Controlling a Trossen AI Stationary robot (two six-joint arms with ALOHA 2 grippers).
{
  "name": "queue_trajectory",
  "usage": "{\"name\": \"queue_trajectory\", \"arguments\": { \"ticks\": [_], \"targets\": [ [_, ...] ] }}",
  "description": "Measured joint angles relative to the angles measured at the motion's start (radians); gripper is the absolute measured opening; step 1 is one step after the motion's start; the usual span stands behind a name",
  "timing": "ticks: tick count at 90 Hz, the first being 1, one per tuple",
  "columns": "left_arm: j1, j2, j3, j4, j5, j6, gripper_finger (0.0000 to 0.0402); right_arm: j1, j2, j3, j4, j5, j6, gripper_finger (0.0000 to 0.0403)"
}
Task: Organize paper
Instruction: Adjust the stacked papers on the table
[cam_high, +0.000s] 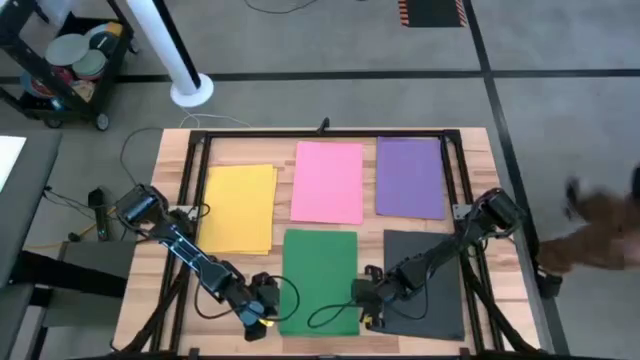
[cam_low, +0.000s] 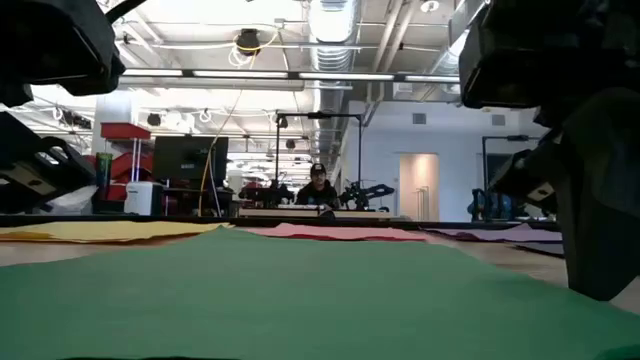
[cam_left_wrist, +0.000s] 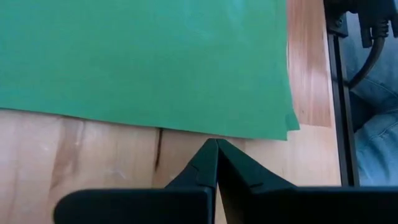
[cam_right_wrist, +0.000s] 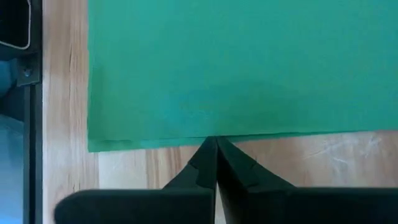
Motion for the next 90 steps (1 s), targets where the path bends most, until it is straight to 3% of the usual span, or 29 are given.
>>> {"name": "queue_trajectory", "arguments": {
  "ticks": [58,90],
  "targets": [
    [0.0,0.052,0.001,0.069,-0.015,0.005,0.0,-0.01,0.002,0.0,0.02,-0.02,-0.011,0.0],
    [0.0,0.023,0.001,0.08,-0.028,0.027,0.0,0.0,0.001,0.0,0.02,-0.005,-0.018,0.0]
  ]
}}
